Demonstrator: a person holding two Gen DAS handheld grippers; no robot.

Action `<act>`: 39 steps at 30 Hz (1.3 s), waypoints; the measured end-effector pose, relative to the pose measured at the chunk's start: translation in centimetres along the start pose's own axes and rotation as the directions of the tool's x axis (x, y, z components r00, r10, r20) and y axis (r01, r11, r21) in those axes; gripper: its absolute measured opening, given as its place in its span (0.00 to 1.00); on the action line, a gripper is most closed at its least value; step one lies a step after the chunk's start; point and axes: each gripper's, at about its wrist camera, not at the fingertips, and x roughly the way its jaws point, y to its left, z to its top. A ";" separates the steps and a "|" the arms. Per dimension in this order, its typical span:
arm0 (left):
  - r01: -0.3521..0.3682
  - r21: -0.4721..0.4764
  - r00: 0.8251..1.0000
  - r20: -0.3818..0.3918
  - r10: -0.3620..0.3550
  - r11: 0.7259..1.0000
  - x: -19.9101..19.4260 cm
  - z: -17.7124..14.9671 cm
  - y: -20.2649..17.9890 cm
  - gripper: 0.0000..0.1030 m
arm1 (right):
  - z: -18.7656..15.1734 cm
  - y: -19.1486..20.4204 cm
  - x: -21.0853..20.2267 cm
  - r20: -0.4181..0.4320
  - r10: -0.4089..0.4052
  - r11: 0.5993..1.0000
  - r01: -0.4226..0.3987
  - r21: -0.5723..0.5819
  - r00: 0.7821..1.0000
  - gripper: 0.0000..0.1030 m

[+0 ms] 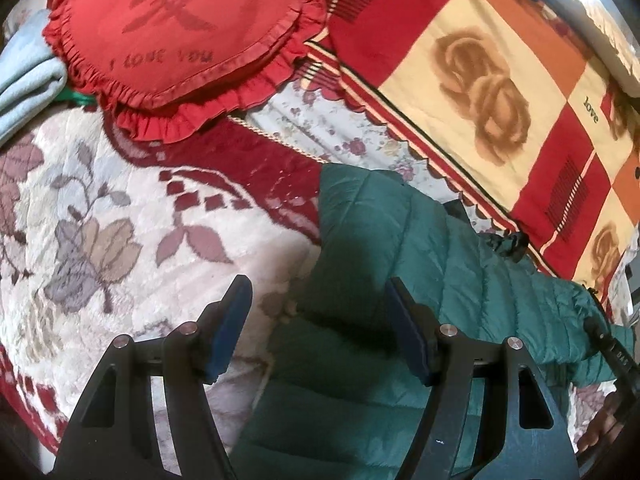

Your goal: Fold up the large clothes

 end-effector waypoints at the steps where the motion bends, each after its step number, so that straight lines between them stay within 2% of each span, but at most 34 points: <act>1: -0.003 0.011 1.000 -0.004 0.003 1.000 0.3 0.0 -0.3 0.67 | -0.1 -0.2 0.2 0.000 -0.014 1.000 0.014 0.001 1.000 0.15; 6: -0.055 0.075 0.996 -0.062 0.060 0.996 3.2 -0.8 -1.8 0.67 | -0.8 -1.3 2.2 -0.032 -0.088 0.996 0.088 0.005 0.996 0.15; 9: -0.075 0.102 0.993 -0.083 0.083 0.992 4.8 -1.5 -2.2 0.67 | -1.5 -1.8 4.7 -0.086 -0.137 0.991 0.137 -0.009 0.987 0.15; 12: -0.080 0.107 0.992 -0.085 0.089 0.991 5.3 -1.8 -2.1 0.67 | -2.2 -2.1 6.1 -0.120 -0.150 0.989 0.147 -0.031 0.981 0.15; 13: -0.081 0.109 0.992 -0.084 0.090 0.991 5.3 -1.7 -2.1 0.67 | -2.1 -2.1 6.1 -0.123 -0.155 0.988 0.152 -0.034 0.980 0.19; 14: -0.082 0.114 0.992 -0.085 0.092 0.990 5.3 -1.7 -2.1 0.67 | -2.0 -2.1 5.9 -0.124 -0.169 0.986 0.166 -0.034 0.978 0.34; 16: -0.083 0.118 0.992 -0.085 0.093 0.990 5.0 -1.5 -2.2 0.67 | -1.7 -2.3 4.5 -0.100 -0.173 0.985 0.173 -0.001 0.980 0.55; 17: -0.079 0.117 0.993 -0.082 0.088 0.990 4.8 -1.4 -2.2 0.67 | -1.5 -2.3 3.6 -0.082 -0.160 0.987 0.162 0.017 0.984 0.59; 19: -0.063 0.112 0.996 -0.064 0.070 0.992 4.0 -1.2 -2.3 0.67 | -1.2 -1.7 2.2 -0.057 -0.155 0.988 0.156 0.015 0.986 0.59; 21: -0.054 0.113 0.998 -0.030 0.058 0.992 3.1 -0.9 -2.7 0.67 | -0.7 -0.2 0.8 -0.034 -0.115 0.993 0.114 -0.022 0.993 0.59; 24: -0.054 0.142 0.999 0.001 0.054 0.988 2.6 -0.5 -3.9 0.67 | -0.2 2.4 0.3 -0.038 -0.059 0.995 0.056 -0.085 0.998 0.59; 27: -0.058 0.166 0.998 -0.004 0.059 0.984 3.1 -0.2 -4.9 0.67 | -0.4 5.5 0.6 -0.048 -0.023 0.987 0.015 -0.159 0.999 0.59; 30: -0.051 0.170 0.999 -0.005 0.053 0.984 3.9 0.1 -5.5 0.67 | -0.6 7.5 2.1 -0.063 0.003 0.980 -0.016 -0.200 0.998 0.59; 34: -0.068 0.196 0.997 -0.022 0.074 0.978 5.7 0.0 -6.5 0.67 | -0.7 8.2 5.3 -0.090 0.009 0.982 -0.026 -0.188 0.996 0.59; 39: -0.107 0.219 0.994 -0.009 0.112 0.970 7.5 -0.2 -6.8 0.68 | -0.9 7.5 9.0 -0.120 -0.036 0.985 0.015 -0.170 0.992 0.59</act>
